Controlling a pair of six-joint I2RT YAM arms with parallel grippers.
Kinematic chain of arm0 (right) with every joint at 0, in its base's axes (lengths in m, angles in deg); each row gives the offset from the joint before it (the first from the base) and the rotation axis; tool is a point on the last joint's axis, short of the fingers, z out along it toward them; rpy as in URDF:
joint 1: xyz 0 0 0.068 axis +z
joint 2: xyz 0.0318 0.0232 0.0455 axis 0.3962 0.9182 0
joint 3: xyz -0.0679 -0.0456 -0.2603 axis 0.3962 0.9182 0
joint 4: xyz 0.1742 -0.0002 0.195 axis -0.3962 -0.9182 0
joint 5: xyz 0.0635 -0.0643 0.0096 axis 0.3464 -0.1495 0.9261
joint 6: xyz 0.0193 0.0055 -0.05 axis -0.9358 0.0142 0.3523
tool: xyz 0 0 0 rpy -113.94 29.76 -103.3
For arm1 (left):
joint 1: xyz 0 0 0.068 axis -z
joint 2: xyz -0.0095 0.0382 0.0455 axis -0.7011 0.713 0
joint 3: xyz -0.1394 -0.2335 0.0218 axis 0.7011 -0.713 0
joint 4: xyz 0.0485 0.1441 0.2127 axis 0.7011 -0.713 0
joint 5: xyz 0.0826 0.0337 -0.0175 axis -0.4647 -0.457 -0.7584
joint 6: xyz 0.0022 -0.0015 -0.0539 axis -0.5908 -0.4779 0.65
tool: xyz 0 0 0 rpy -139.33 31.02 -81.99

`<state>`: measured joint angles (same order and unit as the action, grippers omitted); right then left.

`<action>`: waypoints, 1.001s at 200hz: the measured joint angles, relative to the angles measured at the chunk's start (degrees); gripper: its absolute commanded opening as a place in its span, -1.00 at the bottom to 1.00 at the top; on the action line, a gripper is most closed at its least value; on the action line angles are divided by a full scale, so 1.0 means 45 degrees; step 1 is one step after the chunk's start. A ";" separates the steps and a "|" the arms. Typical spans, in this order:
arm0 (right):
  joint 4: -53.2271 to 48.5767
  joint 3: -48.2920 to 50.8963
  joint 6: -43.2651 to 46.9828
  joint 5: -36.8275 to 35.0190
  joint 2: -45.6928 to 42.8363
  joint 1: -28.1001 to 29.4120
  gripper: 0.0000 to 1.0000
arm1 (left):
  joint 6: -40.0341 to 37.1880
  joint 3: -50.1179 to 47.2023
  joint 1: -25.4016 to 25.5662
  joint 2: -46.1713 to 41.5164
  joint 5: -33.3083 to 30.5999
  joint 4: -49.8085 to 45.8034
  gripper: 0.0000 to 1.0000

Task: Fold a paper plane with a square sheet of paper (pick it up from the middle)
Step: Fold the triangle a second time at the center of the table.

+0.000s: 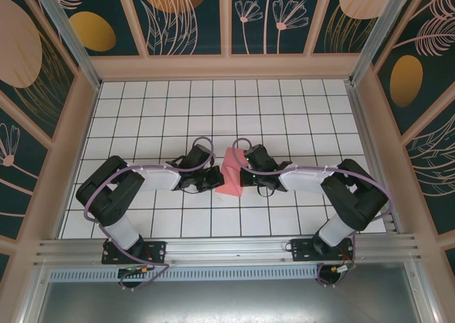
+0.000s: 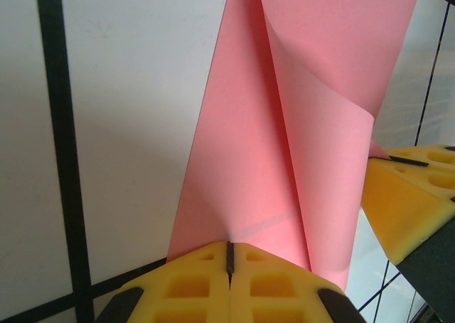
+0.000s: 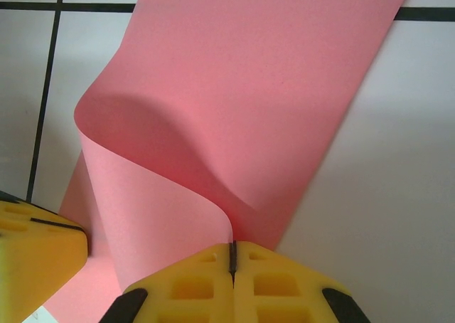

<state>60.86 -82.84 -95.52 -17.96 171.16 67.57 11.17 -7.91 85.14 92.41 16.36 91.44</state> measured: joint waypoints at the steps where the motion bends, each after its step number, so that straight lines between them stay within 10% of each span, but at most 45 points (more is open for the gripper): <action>1: 0.0000 0.0000 0.0000 0.0000 0.0000 0.0000 -1.00 | 0.0000 0.0000 0.0000 0.0000 0.0000 0.0000 -0.93; 200: -0.0068 0.0000 -0.0049 -0.0087 0.0146 0.0000 -1.00 | -0.0151 0.0034 0.0024 -0.0325 -0.0330 -0.0398 -0.82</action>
<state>60.55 -82.84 -95.73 -18.35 171.82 67.57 10.49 -7.76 85.25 90.94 14.88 89.64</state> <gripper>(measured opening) 0.049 0.101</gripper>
